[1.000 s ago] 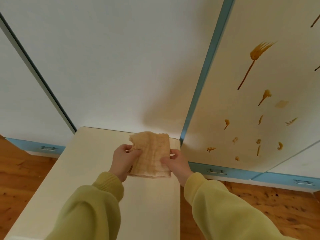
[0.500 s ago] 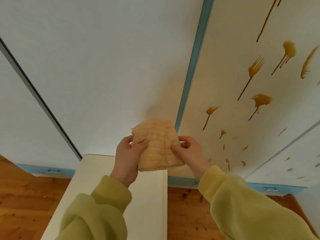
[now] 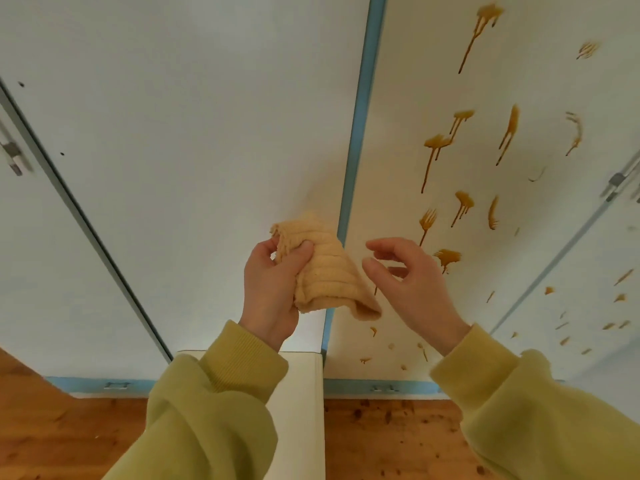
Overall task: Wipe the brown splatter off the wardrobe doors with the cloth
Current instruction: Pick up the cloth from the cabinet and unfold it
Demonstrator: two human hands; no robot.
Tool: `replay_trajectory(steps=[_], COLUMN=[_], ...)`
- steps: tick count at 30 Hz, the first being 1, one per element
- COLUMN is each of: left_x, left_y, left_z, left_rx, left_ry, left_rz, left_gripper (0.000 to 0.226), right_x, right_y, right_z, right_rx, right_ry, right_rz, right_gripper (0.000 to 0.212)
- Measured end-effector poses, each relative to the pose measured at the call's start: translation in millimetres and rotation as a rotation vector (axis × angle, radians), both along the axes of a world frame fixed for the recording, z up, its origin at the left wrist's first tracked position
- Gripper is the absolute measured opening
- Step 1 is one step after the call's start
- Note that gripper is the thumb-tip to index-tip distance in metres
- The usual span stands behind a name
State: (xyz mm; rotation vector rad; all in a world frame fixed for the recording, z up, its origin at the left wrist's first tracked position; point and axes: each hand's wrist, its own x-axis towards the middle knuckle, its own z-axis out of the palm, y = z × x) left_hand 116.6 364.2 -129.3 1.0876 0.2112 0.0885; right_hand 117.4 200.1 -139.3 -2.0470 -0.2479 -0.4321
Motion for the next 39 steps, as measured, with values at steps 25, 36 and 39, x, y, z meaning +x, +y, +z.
replay_trajectory(steps=[25, 36, 39], left_x=[-39, -29, -20], left_y=[5, 31, 36], left_z=[88, 97, 105], left_rx=[0.285, 0.516, 0.541], left_ry=[-0.243, -0.232, -0.234], left_rz=[-0.355, -0.343, -0.286], left_gripper=[0.056, 0.032, 0.025], right_x=[-52, -44, -43], right_y=[20, -23, -43], right_z=[94, 122, 133], right_rx=[0.130, 0.652, 0.801], right_ry=[-0.043, 0.043, 0.025], right_rz=[-0.063, -0.272, -0.321], right_gripper=[0.013, 0.016, 0.017])
